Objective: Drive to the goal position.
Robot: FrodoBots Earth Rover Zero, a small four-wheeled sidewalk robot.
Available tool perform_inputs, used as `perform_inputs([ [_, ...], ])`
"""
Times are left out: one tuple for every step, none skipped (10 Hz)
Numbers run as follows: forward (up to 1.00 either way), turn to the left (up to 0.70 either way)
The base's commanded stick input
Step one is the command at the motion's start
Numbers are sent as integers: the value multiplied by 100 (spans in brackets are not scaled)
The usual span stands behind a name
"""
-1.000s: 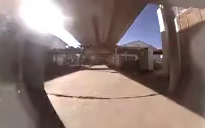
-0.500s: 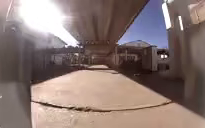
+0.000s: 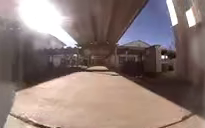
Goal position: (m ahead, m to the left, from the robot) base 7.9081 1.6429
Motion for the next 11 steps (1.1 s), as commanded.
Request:
perform_inputs([
  [100,1],
  [100,1],
  [100,1],
  [100,1],
  [100,1],
  [100,1],
  [100,1],
  [100,1],
  [100,1],
  [100,1],
  [100,1],
])
